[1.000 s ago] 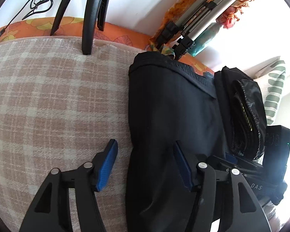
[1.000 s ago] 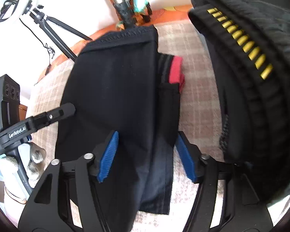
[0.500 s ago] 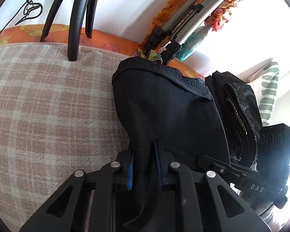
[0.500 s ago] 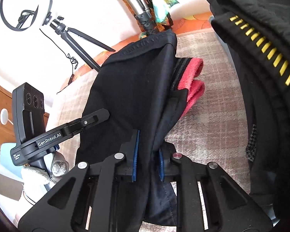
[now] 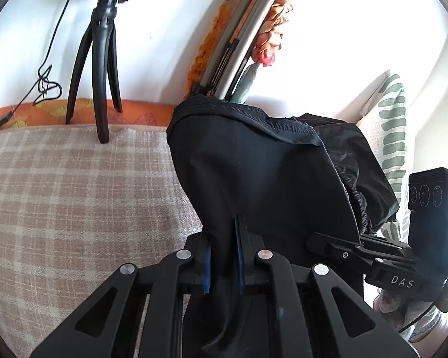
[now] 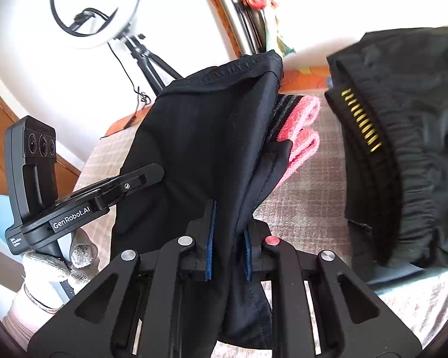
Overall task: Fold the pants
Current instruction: 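Lift the folded pants with both grippers and carry them onto the clothes stack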
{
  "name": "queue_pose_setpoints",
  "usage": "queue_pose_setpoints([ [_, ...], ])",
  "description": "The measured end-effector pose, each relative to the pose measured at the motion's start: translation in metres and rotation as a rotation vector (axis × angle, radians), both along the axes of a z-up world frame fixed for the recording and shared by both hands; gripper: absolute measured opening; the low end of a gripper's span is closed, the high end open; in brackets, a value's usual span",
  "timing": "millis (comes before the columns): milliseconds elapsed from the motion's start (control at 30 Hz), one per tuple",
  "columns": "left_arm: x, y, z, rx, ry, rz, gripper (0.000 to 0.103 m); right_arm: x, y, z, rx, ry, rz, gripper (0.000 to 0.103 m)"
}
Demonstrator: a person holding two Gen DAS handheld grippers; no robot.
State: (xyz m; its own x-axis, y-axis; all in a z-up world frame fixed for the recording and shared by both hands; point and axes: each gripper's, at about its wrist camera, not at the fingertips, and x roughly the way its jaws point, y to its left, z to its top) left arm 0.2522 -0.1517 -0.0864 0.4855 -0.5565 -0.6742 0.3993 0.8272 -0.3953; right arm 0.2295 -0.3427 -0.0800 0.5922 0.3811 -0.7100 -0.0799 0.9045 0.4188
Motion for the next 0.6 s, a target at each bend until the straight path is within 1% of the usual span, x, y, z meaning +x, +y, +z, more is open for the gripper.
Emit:
queue_pose_setpoints([
  [200, -0.034, -0.01, 0.039, 0.023, -0.112, -0.019, 0.01, -0.031, -0.014, 0.036, -0.034, -0.066, 0.006, 0.016],
  [300, -0.05, -0.019, 0.056, 0.023, -0.159, -0.036, 0.01, -0.046, -0.022, 0.058, -0.057, -0.095, -0.001, 0.016],
  [333, -0.05, -0.027, 0.06, 0.025, -0.171, -0.04, 0.01, -0.051, -0.027, 0.063, -0.06, -0.1, -0.005, 0.016],
  [600, -0.056, -0.075, 0.08, 0.019, -0.208, -0.105, 0.01, -0.07, -0.064, 0.084, -0.095, -0.121, -0.038, 0.016],
])
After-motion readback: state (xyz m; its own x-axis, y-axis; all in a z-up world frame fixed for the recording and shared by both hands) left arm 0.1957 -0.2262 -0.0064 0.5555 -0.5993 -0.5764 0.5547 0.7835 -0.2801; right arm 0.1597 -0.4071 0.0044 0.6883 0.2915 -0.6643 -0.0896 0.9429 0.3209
